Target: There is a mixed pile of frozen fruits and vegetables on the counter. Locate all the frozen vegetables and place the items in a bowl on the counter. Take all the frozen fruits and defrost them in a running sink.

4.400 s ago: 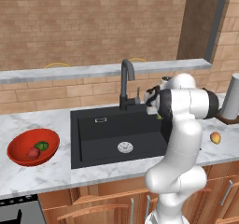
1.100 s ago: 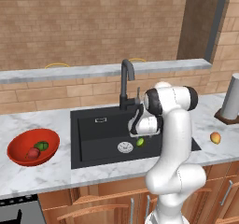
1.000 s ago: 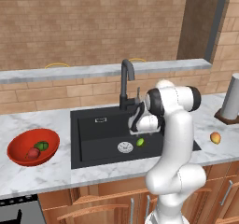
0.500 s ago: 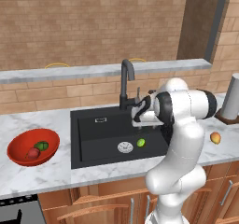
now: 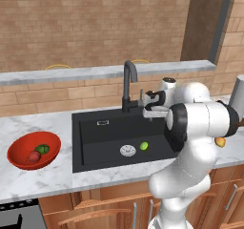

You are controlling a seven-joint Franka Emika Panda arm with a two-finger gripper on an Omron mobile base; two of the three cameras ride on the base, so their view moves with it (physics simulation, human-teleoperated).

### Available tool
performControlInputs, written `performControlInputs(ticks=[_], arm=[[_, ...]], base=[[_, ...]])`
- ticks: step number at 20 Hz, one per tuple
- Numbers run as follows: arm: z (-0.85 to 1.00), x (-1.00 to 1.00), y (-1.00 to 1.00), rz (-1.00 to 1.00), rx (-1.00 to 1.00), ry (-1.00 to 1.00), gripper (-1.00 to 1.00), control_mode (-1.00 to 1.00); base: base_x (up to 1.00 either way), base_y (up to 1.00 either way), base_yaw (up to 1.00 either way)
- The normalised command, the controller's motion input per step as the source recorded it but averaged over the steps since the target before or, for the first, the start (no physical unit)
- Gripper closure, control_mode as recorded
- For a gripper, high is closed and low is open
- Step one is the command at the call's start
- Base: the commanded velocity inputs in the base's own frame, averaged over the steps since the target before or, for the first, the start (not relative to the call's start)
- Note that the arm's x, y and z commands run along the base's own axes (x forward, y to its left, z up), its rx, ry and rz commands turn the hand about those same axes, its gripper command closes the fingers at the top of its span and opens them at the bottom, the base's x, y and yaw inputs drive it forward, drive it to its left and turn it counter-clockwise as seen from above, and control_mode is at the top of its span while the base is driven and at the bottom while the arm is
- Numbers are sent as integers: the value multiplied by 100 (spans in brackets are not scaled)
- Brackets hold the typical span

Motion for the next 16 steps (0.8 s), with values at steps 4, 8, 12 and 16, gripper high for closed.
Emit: performControlInputs(ticks=[4, 8, 12, 16], arm=[[78, -58, -21, 3, 0, 0, -100, -100], [78, -68, -14, 2, 0, 0, -100, -100], [64, -82, -15, 2, 0, 0, -100, -100], [48, -82, -13, 0, -4, 7, -100, -100]], base=[[0, 0, 0], [0, 0, 0], [0, 0, 0], [0, 0, 0]])
